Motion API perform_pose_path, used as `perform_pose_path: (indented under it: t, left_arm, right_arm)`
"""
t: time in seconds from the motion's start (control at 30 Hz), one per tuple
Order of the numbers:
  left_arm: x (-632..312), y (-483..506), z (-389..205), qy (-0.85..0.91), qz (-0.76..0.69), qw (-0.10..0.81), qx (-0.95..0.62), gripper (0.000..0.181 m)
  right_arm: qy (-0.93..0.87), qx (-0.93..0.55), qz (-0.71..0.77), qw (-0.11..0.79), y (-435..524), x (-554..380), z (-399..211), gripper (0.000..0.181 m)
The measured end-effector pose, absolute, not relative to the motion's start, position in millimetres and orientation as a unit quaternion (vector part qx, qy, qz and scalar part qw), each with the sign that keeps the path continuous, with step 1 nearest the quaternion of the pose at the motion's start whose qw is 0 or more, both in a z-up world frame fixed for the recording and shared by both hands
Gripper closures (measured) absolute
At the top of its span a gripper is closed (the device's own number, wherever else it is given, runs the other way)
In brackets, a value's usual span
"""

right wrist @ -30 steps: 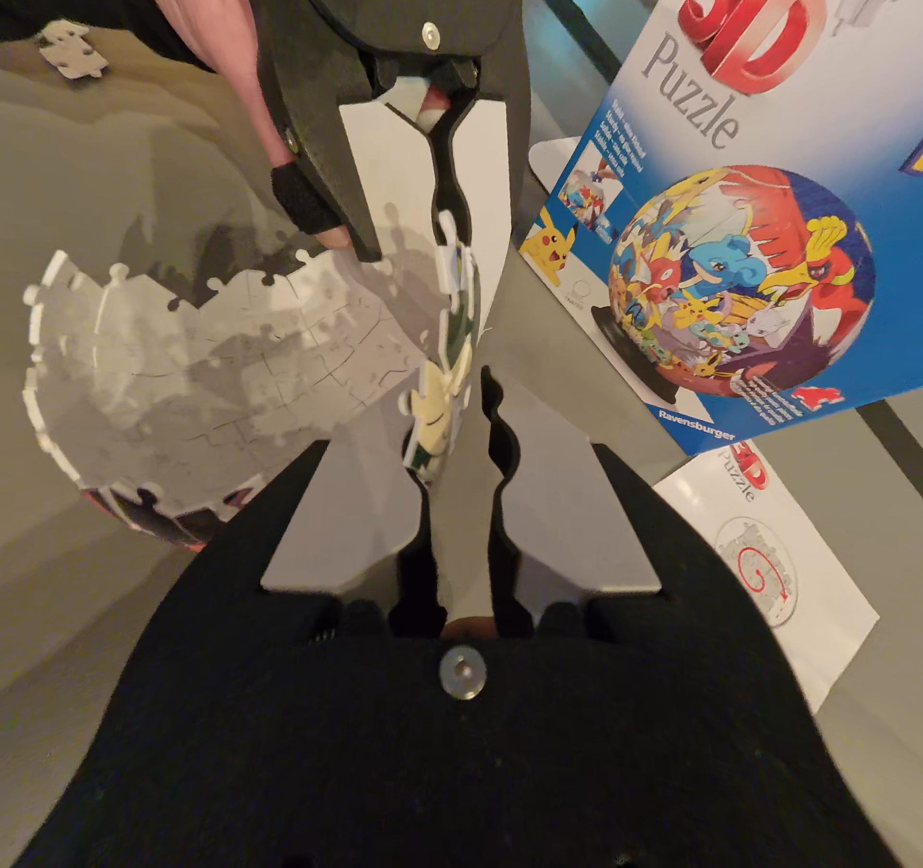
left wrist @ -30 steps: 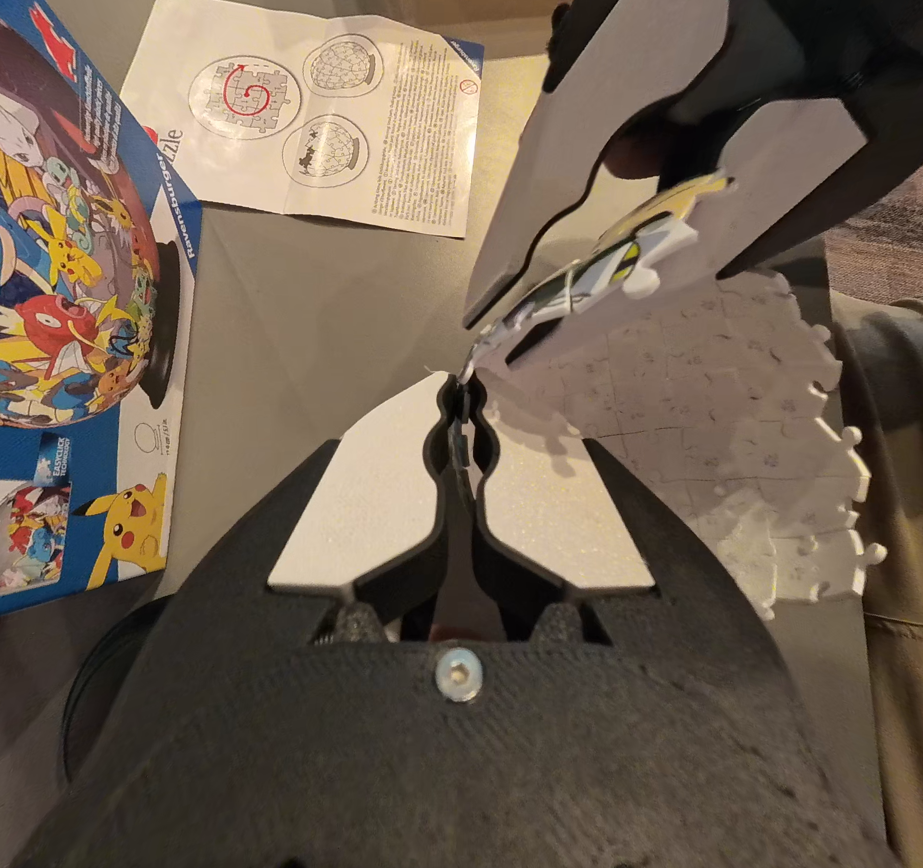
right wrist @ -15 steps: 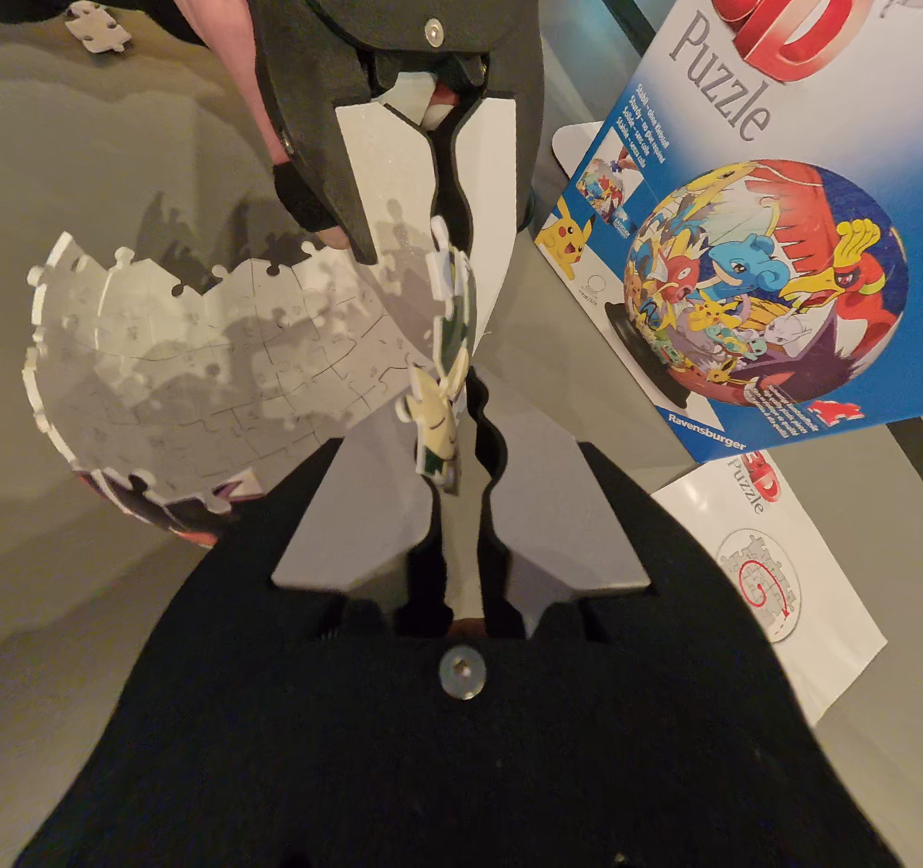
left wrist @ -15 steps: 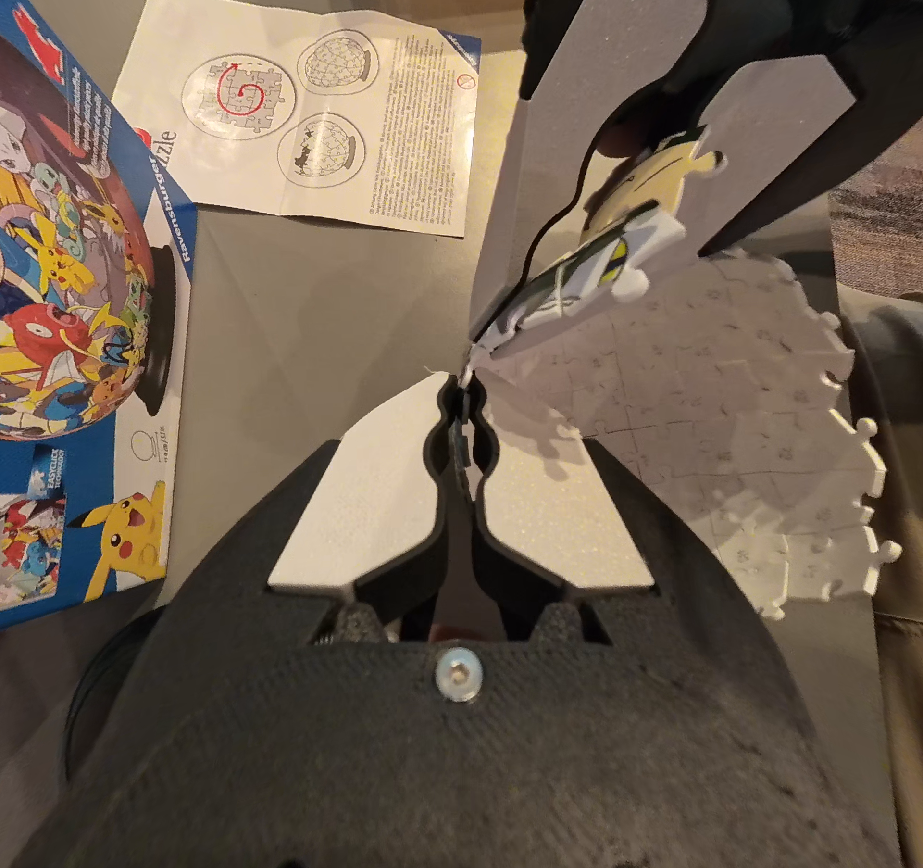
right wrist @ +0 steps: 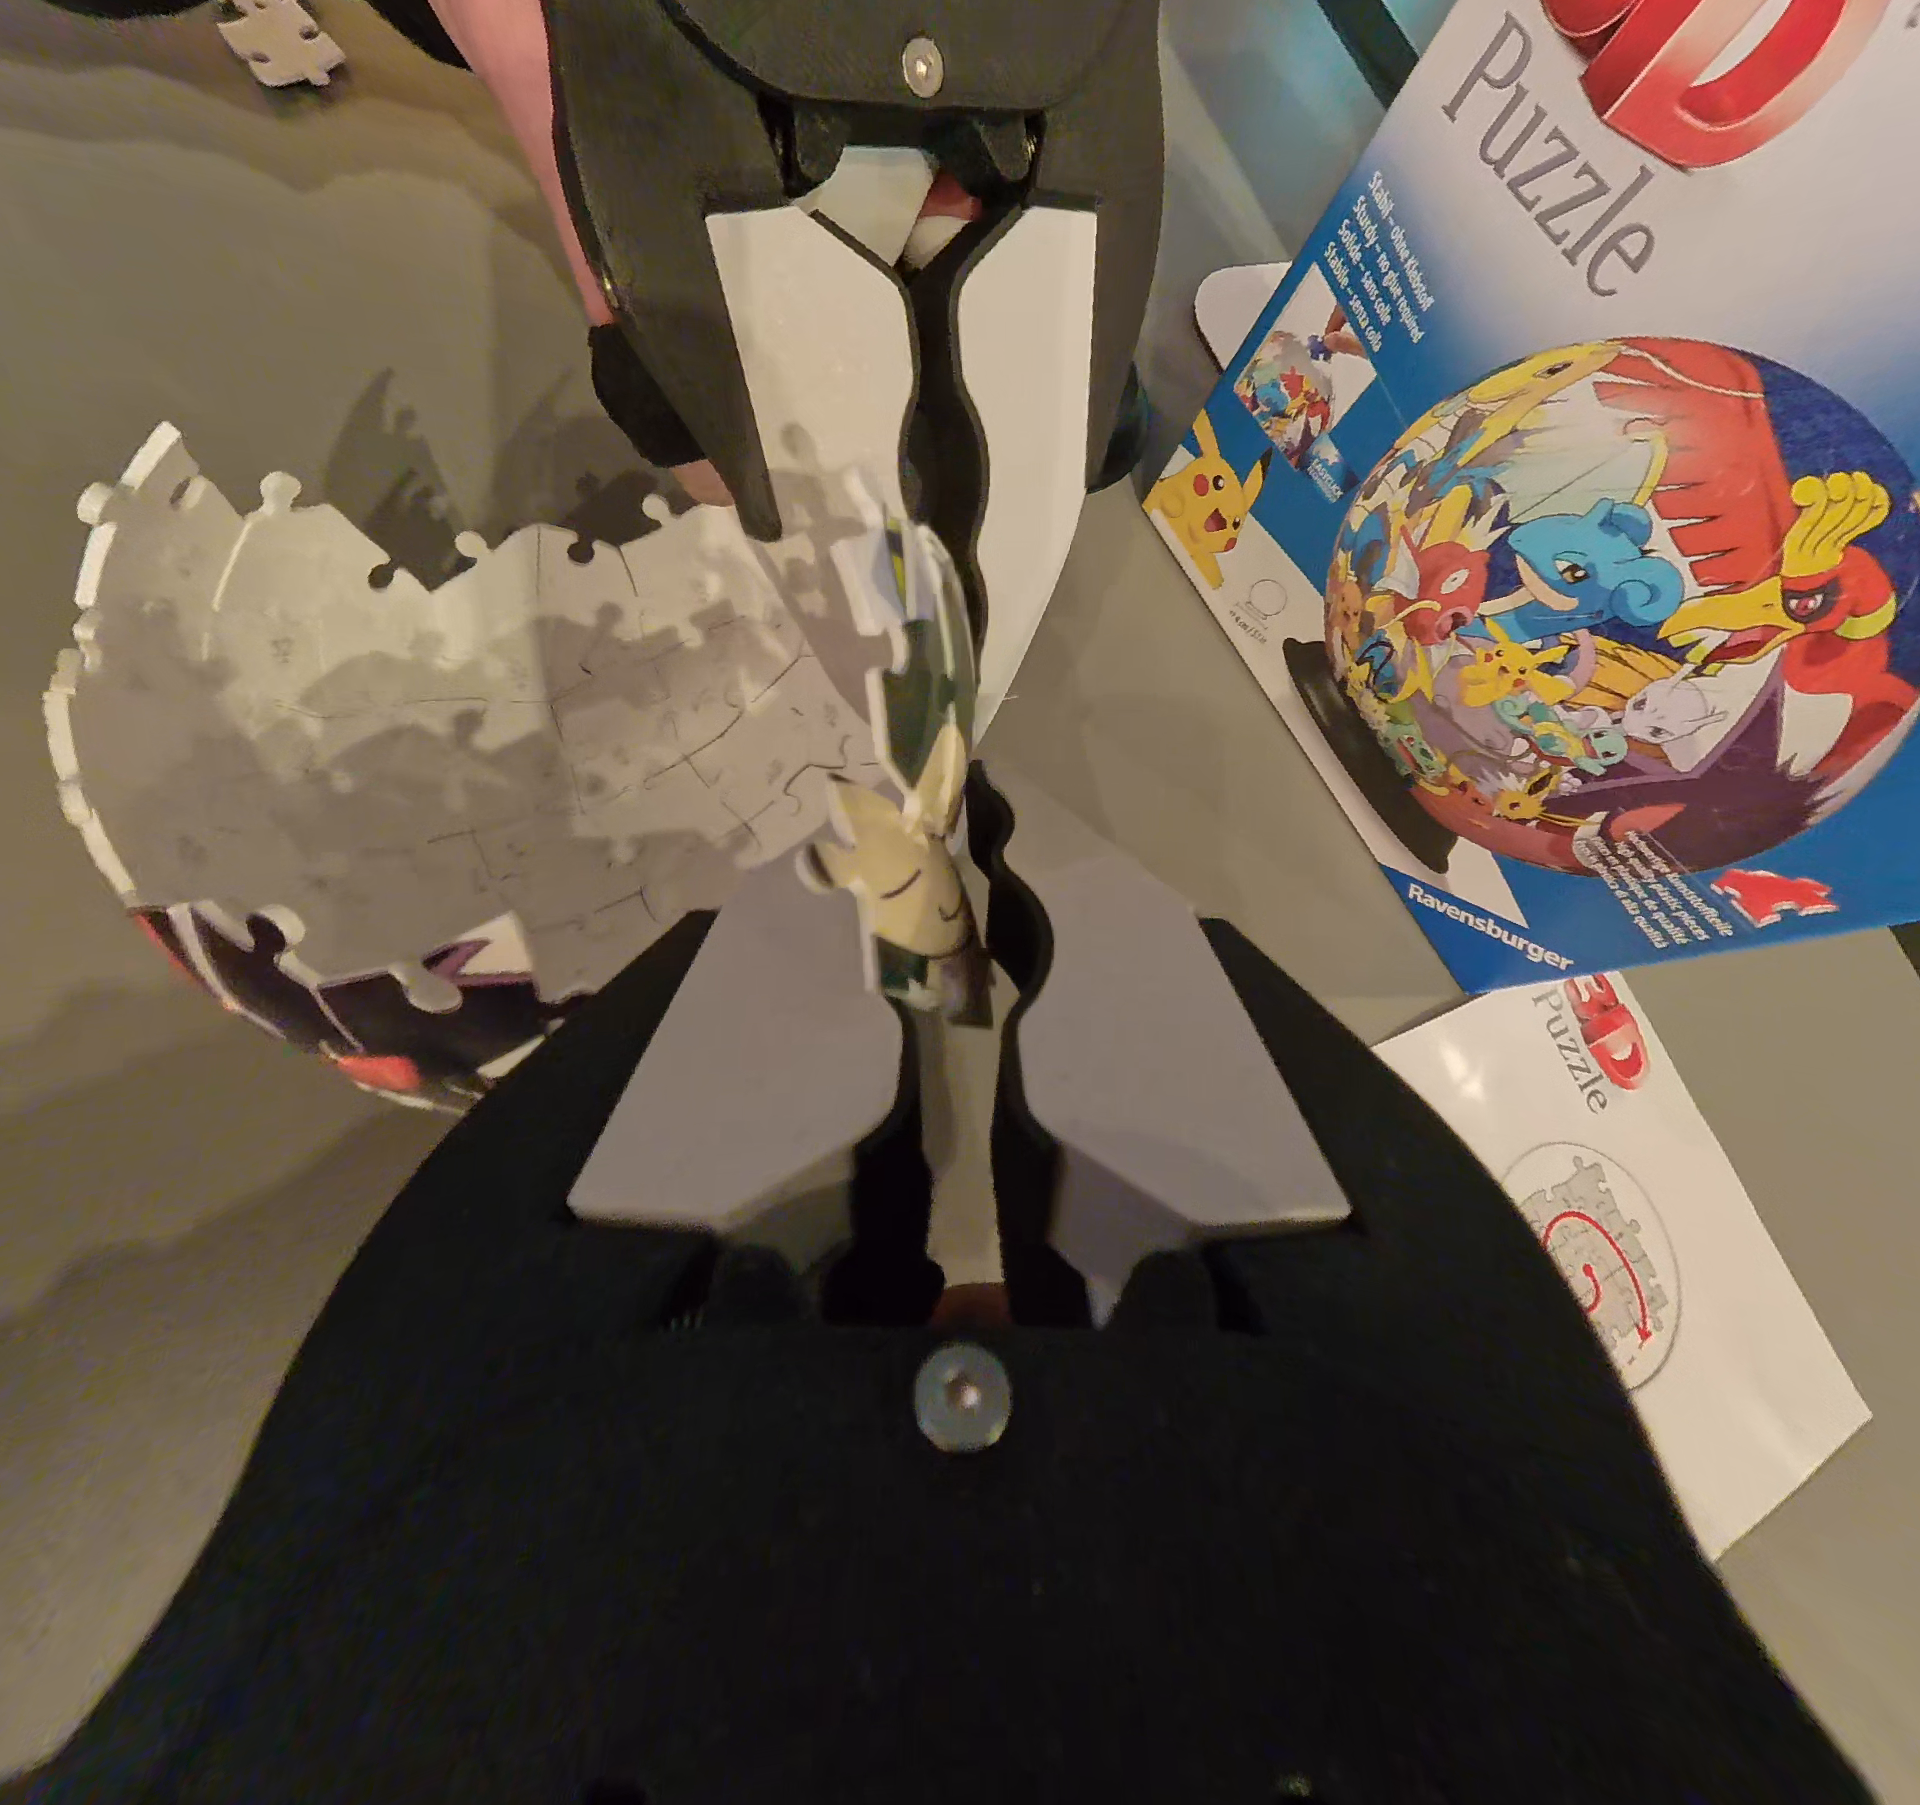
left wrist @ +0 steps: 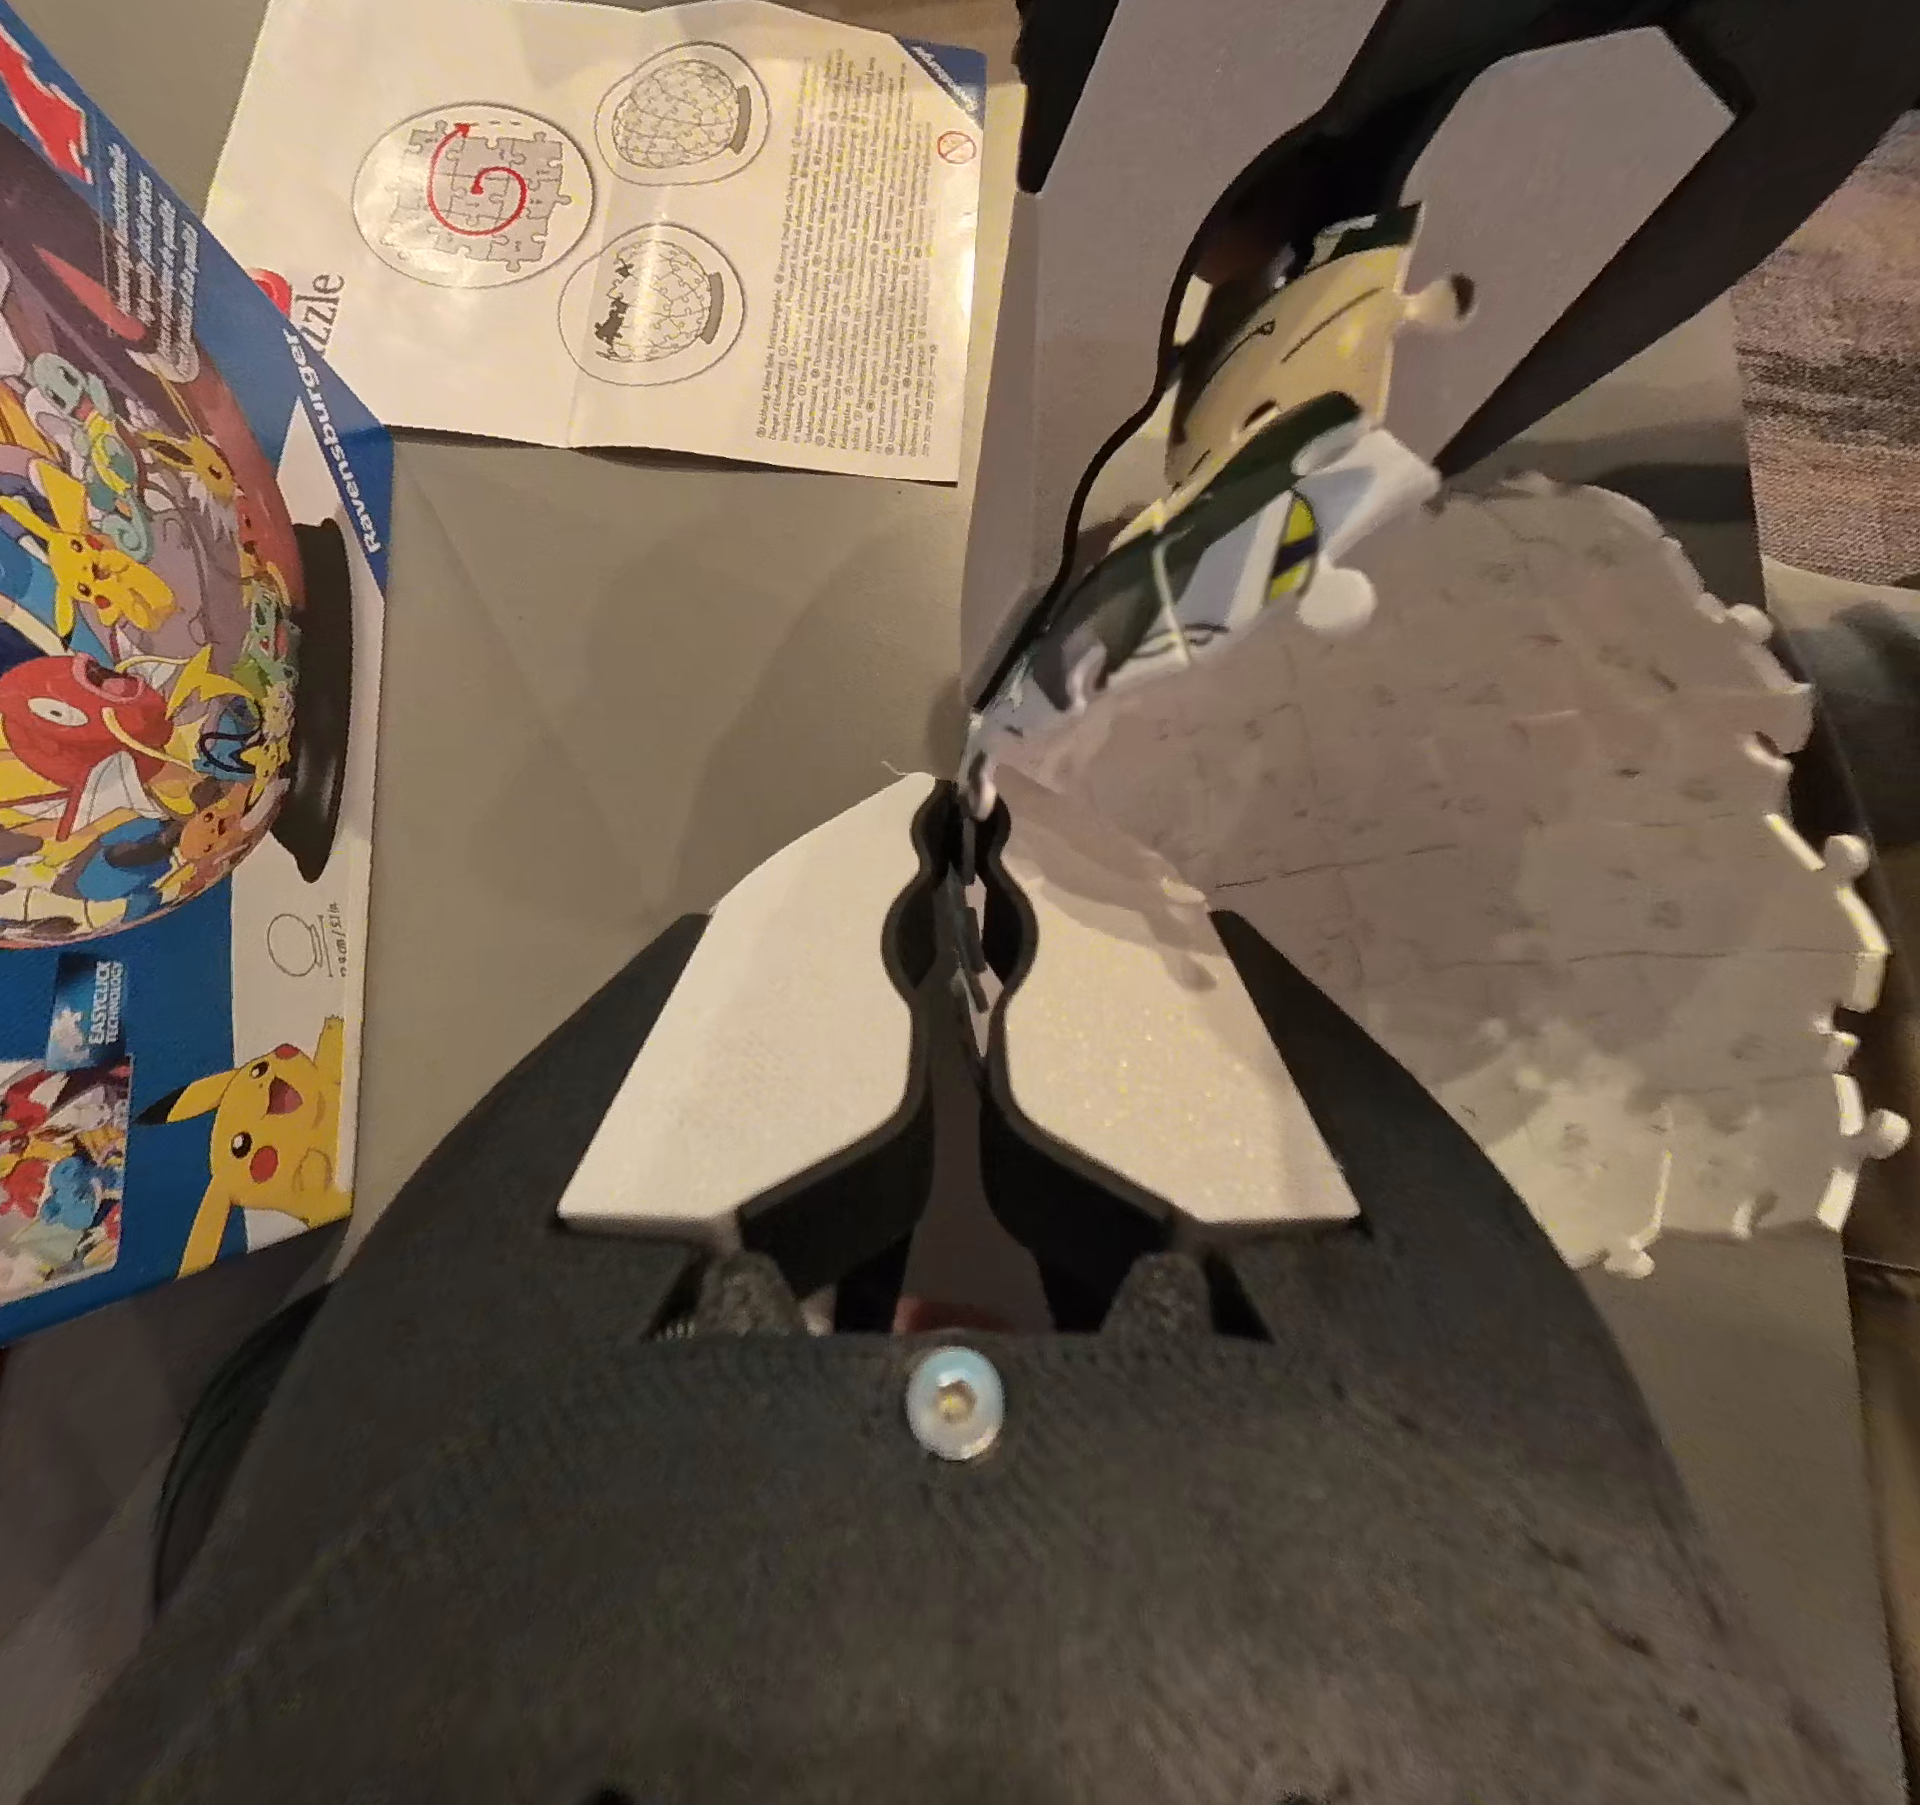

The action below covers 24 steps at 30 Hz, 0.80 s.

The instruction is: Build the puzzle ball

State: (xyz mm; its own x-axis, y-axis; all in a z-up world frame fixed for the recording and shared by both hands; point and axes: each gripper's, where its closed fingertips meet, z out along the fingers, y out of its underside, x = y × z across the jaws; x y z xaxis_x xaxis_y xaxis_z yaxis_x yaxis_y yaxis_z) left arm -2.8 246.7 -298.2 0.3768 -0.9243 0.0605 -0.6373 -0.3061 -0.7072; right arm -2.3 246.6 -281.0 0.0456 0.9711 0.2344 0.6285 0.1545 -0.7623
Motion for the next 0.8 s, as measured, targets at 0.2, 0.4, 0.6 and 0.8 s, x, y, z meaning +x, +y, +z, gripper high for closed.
perform_pose_path:
  t: [0.2, 0.4, 0.6, 0.8]
  left_arm:
    - [-3.9, 247.2, -299.1, 0.512, -0.231, 0.299, -0.772, 0.178]
    - [-2.1, 248.4, -300.9, 0.515, -0.228, 0.298, -0.771, 0.178]
    - [-0.9, 249.6, -302.2, 0.516, -0.229, 0.296, -0.771, 0.178]
    - [1.1, 251.5, -301.4, 0.516, -0.226, 0.303, -0.769, 0.175]
  right_arm:
    - [-0.657, -0.609, 0.231, 0.38, 247.7, -3.7, -281.3, 0.18]
    - [-0.657, -0.612, 0.238, 0.369, 249.3, -1.8, -283.1, 0.181]
    - [-0.649, -0.619, 0.247, 0.366, 250.6, -0.8, -284.5, 0.181]
    - [-0.646, -0.622, 0.246, 0.368, 252.3, -0.8, -286.0, 0.181]
